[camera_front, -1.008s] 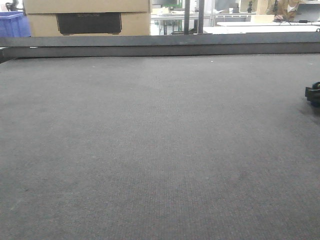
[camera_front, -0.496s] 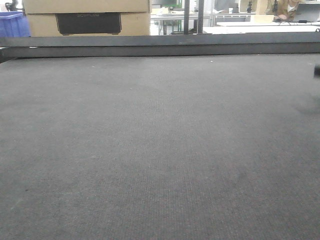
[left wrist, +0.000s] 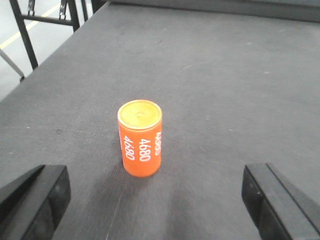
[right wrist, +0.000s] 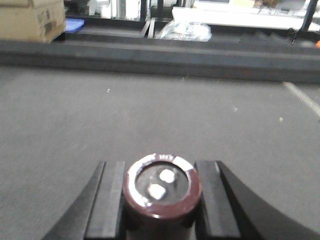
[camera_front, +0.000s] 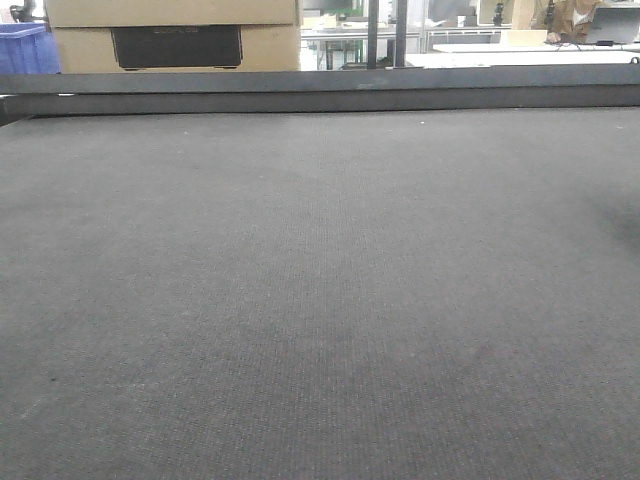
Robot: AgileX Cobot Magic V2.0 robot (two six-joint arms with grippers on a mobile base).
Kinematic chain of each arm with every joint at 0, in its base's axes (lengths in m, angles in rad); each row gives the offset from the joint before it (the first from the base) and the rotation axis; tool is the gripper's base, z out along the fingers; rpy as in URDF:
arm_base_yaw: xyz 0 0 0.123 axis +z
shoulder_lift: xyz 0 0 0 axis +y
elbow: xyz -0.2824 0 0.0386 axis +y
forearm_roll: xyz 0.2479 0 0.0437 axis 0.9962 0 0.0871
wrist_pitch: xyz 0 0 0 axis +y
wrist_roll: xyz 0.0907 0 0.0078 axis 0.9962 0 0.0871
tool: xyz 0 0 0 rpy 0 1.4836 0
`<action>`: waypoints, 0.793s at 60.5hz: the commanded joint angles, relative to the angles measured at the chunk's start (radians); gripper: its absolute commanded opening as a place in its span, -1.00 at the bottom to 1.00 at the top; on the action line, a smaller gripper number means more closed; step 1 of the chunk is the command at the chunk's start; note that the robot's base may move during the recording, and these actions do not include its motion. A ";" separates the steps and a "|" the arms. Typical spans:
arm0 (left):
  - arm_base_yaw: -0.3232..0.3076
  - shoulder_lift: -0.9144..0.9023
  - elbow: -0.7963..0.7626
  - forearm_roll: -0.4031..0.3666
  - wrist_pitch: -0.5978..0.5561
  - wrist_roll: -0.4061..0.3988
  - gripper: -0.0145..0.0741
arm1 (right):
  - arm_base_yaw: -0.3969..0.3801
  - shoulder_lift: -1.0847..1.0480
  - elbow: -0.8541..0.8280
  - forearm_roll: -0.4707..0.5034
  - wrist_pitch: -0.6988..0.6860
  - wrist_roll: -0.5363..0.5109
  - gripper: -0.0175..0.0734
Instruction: Place cylindrical capacitor in blue bin on shelf
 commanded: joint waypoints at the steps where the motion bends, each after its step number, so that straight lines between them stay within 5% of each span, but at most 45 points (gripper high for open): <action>1: 0.003 0.113 -0.002 -0.011 -0.201 -0.007 0.68 | 0.015 -0.051 0.001 -0.006 0.048 0.000 -0.77; 16: 0.003 0.362 -0.032 -0.077 -0.492 -0.007 0.68 | 0.018 -0.150 0.001 -0.006 0.103 0.000 -0.77; 48: 0.003 0.615 -0.244 -0.092 -0.481 -0.035 0.68 | 0.018 -0.179 0.001 -0.006 0.117 0.000 -0.77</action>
